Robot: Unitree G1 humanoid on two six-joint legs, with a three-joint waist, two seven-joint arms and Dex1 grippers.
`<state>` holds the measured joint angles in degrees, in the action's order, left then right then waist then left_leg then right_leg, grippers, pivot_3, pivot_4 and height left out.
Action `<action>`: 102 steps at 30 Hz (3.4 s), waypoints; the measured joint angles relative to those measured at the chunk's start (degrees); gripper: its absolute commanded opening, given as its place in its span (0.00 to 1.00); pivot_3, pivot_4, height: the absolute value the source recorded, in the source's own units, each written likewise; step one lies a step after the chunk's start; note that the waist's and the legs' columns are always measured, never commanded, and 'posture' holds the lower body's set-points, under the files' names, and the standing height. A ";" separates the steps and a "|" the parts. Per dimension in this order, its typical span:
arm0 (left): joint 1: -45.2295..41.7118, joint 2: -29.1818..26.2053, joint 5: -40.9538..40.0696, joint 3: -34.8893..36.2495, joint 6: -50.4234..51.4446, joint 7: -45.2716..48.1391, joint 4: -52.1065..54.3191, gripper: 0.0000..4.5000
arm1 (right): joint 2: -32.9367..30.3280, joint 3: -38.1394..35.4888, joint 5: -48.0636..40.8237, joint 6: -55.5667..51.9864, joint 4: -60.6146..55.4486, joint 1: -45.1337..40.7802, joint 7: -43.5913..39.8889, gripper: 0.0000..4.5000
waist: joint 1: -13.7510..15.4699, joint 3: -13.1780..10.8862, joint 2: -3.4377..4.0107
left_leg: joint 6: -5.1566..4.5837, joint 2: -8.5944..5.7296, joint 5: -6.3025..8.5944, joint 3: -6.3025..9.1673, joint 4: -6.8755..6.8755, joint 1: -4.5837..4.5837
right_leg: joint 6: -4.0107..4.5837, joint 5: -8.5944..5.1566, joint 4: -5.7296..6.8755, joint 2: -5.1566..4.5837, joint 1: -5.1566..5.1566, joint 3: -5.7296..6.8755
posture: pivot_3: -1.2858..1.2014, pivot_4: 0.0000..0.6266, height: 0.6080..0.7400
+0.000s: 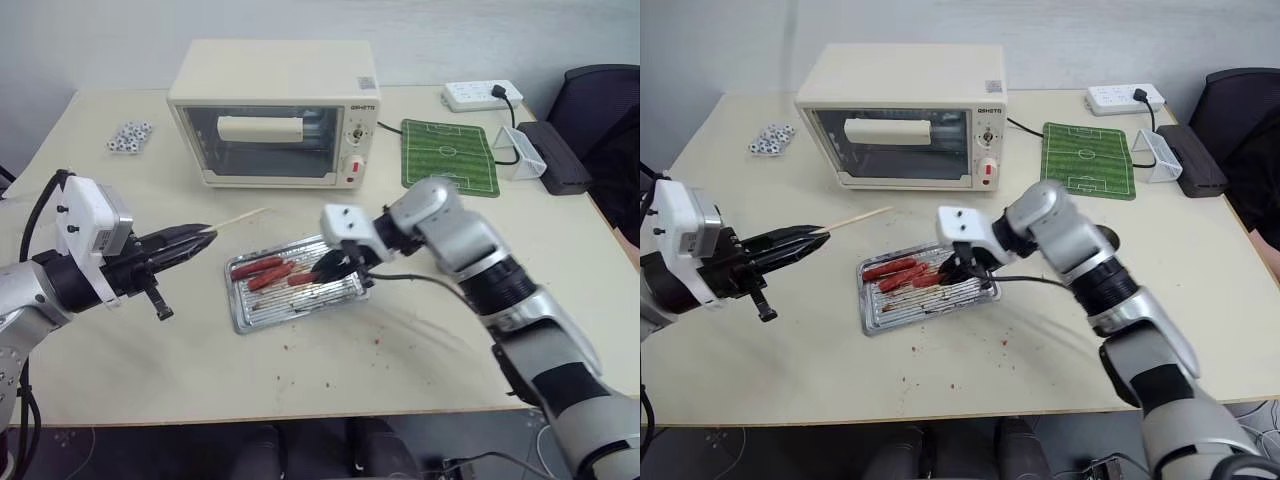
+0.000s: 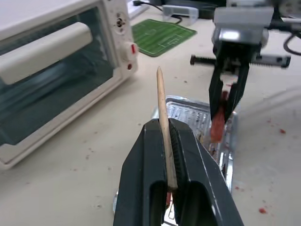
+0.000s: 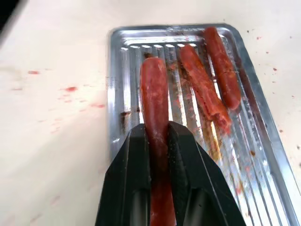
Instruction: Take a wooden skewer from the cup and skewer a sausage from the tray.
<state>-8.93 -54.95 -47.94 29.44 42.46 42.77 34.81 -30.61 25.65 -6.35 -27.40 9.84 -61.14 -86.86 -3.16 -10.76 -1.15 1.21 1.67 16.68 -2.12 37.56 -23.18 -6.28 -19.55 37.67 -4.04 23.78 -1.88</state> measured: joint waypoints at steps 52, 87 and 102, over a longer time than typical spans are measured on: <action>-11.22 -2.73 0.84 -14.31 -2.07 14.45 -6.35 0.00 | -16.47 -5.92 -15.17 -17.50 -19.38 1.87 2.83 0.05 | 0.15 0.00 0.00 | -0.11 0.05 0.06 -0.03 0.26 -0.02 | 0.04 -0.02 0.14 0.15 0.00 -0.10 | 0.52 0.24 1.00; -13.36 -1.87 1.86 -15.93 -3.21 14.97 -7.67 0.00 | -16.03 -7.69 -16.34 -19.63 -20.24 0.46 4.04 0.05 | 0.16 0.00 0.00 | -0.12 0.06 0.08 -0.03 0.34 -0.03 | 0.04 -0.02 0.21 0.27 0.00 -0.12 | 0.52 0.24 1.00; -17.60 0.74 3.06 -20.14 -3.86 14.89 -8.63 0.00 | -14.99 -7.94 -17.58 -19.54 -20.98 0.15 4.20 0.05 | 0.16 0.00 0.00 | -0.14 0.07 0.08 -0.03 0.39 -0.03 | 0.04 -0.02 0.25 0.39 0.00 -0.13 | 0.52 0.24 1.00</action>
<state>-26.52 -54.21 -44.89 9.31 38.59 57.67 26.18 -45.60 17.71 -23.94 -46.94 -11.14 -60.99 -82.66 -3.01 -10.77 -1.16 1.07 1.75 16.76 -2.15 37.95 -23.21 -6.24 -19.58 37.93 -3.65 23.77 -2.01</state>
